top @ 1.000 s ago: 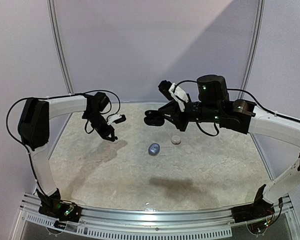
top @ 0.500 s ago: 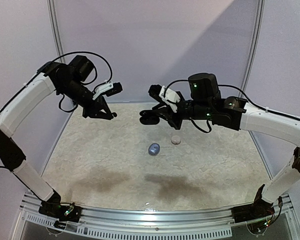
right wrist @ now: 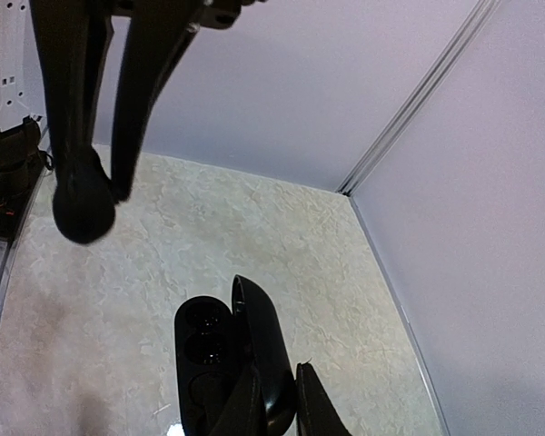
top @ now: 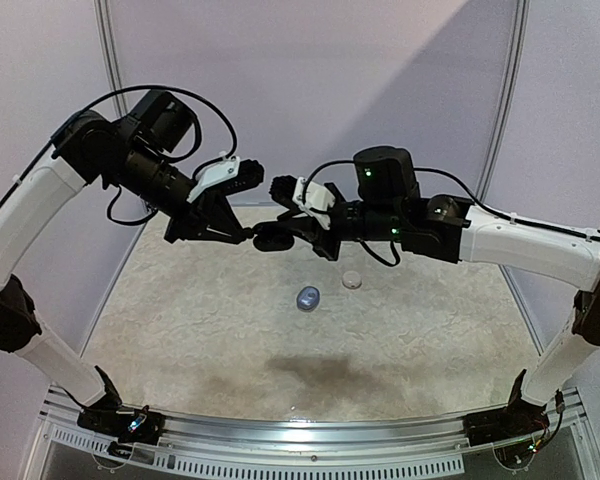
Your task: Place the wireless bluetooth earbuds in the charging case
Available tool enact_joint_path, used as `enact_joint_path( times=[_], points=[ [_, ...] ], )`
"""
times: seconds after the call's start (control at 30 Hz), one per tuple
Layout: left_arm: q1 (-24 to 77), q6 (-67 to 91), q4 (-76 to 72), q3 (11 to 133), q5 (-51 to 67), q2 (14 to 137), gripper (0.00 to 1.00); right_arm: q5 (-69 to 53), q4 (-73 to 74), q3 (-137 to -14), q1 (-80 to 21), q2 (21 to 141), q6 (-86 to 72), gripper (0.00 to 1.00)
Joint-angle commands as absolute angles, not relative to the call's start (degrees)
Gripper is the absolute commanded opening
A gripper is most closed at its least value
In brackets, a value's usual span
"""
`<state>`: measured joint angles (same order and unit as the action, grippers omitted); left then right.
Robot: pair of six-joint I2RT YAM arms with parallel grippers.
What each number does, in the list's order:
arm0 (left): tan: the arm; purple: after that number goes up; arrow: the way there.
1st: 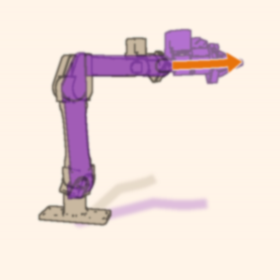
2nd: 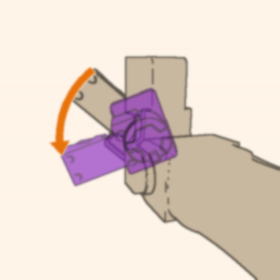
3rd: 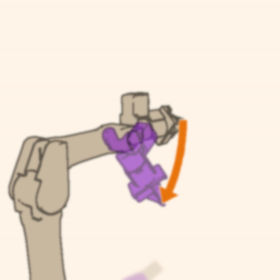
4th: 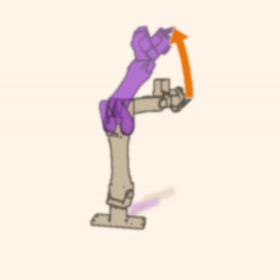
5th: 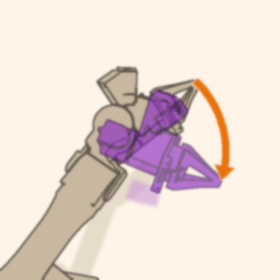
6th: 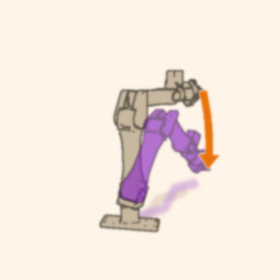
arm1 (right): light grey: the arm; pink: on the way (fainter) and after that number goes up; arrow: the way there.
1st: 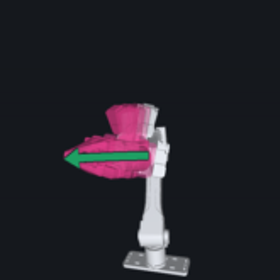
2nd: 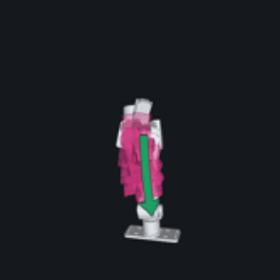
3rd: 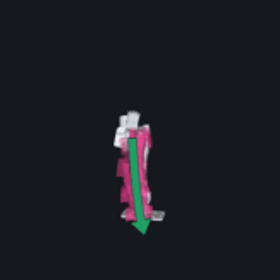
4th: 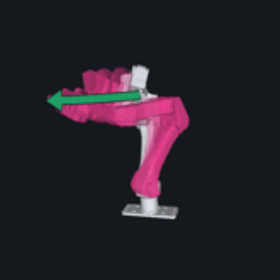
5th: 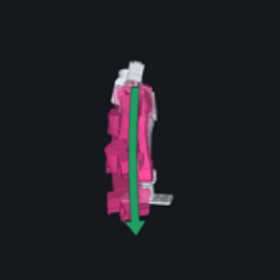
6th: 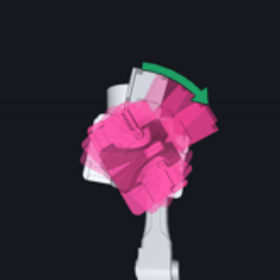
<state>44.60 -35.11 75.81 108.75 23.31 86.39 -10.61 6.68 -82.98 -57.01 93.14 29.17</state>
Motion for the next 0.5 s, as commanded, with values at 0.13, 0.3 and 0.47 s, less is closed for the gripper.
enact_joint_path(
  times=[0.13,0.3,0.47],
  points=[
    [46.7,-34.9,85.9,110.6,17.4,90.2,0.00,-10.8,5.6,-86.0,-59.4,93.9,30.9,0.00],
    [47.3,-33.9,85.9,110.9,15.2,91.0,0.00,-10.3,5.2,-86.5,-60.3,93.9,31.5,0.00],
    [47.5,-34.2,84.7,110.4,16.8,88.6,0.00,-9.0,6.0,-88.6,-59.9,94.8,26.1,0.00]
  ],
)
